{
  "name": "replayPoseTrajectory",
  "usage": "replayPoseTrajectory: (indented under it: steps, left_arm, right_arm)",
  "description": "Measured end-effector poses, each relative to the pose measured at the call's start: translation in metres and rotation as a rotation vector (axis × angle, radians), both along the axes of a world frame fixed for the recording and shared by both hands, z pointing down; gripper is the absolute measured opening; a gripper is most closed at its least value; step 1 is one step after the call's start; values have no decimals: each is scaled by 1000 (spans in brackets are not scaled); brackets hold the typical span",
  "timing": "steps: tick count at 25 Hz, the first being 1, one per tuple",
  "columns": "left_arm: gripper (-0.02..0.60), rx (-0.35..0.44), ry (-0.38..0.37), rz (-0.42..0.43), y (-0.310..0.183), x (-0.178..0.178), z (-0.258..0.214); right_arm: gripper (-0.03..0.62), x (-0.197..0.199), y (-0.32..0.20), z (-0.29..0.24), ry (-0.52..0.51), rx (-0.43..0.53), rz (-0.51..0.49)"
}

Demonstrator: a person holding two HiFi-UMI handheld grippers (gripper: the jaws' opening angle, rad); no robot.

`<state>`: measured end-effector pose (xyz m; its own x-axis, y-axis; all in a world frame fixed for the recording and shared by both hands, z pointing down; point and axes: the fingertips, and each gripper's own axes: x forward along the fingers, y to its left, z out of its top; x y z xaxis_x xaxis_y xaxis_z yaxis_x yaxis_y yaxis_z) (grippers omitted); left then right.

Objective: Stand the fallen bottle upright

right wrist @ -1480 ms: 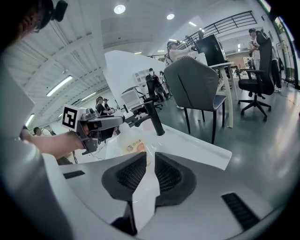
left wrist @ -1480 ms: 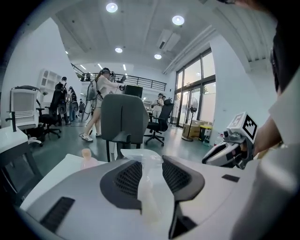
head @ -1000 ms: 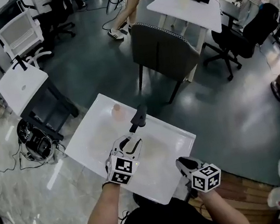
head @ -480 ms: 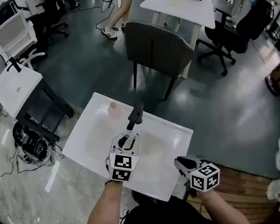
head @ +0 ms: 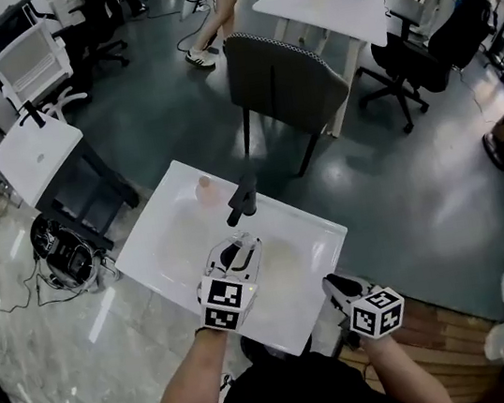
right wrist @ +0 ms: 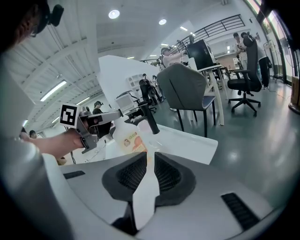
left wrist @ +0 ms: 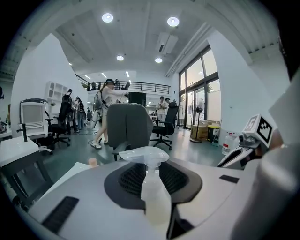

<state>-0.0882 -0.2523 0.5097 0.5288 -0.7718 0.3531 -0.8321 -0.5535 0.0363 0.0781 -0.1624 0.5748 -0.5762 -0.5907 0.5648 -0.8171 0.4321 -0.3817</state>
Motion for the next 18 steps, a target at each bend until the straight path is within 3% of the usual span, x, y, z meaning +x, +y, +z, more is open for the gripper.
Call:
replayPoseTrajectory:
  steps: [18]
  left_arm:
    - [100, 71, 89, 123, 15, 147, -94]
  right_arm:
    - [61, 89, -1, -27, -53, 71, 8]
